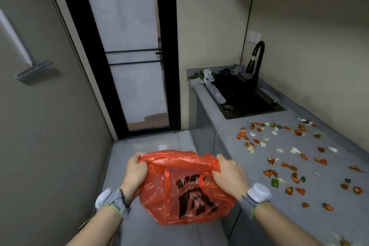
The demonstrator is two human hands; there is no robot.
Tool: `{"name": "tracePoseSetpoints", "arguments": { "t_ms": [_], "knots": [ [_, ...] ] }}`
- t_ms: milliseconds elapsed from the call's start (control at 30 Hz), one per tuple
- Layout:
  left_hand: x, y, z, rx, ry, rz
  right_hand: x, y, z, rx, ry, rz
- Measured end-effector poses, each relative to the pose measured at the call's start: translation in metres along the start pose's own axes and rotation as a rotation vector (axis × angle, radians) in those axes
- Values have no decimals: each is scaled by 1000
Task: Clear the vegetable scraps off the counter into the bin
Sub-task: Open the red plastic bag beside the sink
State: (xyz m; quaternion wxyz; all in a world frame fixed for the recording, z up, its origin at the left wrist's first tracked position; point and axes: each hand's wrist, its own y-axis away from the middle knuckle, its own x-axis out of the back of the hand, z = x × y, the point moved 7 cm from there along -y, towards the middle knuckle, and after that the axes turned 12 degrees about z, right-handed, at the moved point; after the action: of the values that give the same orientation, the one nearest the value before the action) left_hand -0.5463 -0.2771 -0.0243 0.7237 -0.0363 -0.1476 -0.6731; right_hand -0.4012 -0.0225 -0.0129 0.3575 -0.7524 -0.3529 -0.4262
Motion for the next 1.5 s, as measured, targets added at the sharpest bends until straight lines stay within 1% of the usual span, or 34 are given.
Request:
{"name": "tracePoseSetpoints", "arguments": {
  "t_ms": [100, 167, 233, 300, 367, 400, 433, 500, 567, 633, 667, 733, 800, 833, 900, 933, 1000, 1067, 1167, 1233, 1333, 1367, 1433, 1500],
  "knots": [
    [-27, -5, 9, 3, 35, -17, 3, -6, 16, -33, -27, -30],
    [-45, -12, 9, -8, -43, -54, 2, -14, 36, -122, -137, -20],
    [-51, -17, 7, -65, -208, -97, -4, -23, 53, -264, -346, 2],
    [-61, -22, 5, -144, -454, -155, -13, -35, 70, -435, -588, -8],
    [-70, -25, 4, -252, -712, -198, -19, -43, 77, -562, -741, -35],
    [-73, -27, 2, -294, -813, -210, -20, -47, 80, -571, -747, -26],
    [-73, -27, -1, -319, -879, -212, -18, -49, 80, -539, -705, -8],
    [-75, -34, -9, -277, -937, -233, -14, -57, 79, -428, -537, 35],
    [-80, -42, -14, -189, -913, -275, -16, -63, 74, -292, -315, 32],
    [-88, -48, -14, -110, -803, -322, -20, -67, 66, -180, -95, -7],
    [-92, -52, -13, -81, -733, -342, -21, -71, 64, -150, -22, -16],
    [-103, -62, -9, -46, -587, -387, -20, -81, 64, -163, 43, -34],
    [-116, -71, -5, -20, -442, -493, -20, -94, 69, -213, 67, -51],
    [-123, -78, 1, -33, -418, -570, -20, -102, 72, -240, 67, -57],
    [-137, -90, 17, -102, -469, -758, -16, -121, 76, -291, 78, -49],
    [-138, -93, 25, -131, -506, -806, -11, -125, 76, -297, 83, -45],
    [-148, -108, 53, -243, -530, -884, -2, -145, 75, -312, 119, -14],
    [-159, -122, 86, -339, -482, -934, 2, -168, 68, -334, 139, -10],
    [-187, -138, 125, -485, -313, -934, 6, -202, 47, -344, 85, -25],
    [-212, -135, 132, -538, -355, -1001, 8, -224, 31, -318, -7, -30],
    [-247, -146, 120, -511, -411, -1167, 4, -261, 9, -283, -147, -51],
    [-256, -153, 117, -512, -415, -1190, 3, -270, 3, -280, -197, -70],
    [-274, -177, 105, -445, -393, -1154, 5, -284, -2, -287, -316, -134],
    [-284, -198, 97, -286, -287, -1089, 6, -285, 0, -325, -550, -227]
  ]
}}
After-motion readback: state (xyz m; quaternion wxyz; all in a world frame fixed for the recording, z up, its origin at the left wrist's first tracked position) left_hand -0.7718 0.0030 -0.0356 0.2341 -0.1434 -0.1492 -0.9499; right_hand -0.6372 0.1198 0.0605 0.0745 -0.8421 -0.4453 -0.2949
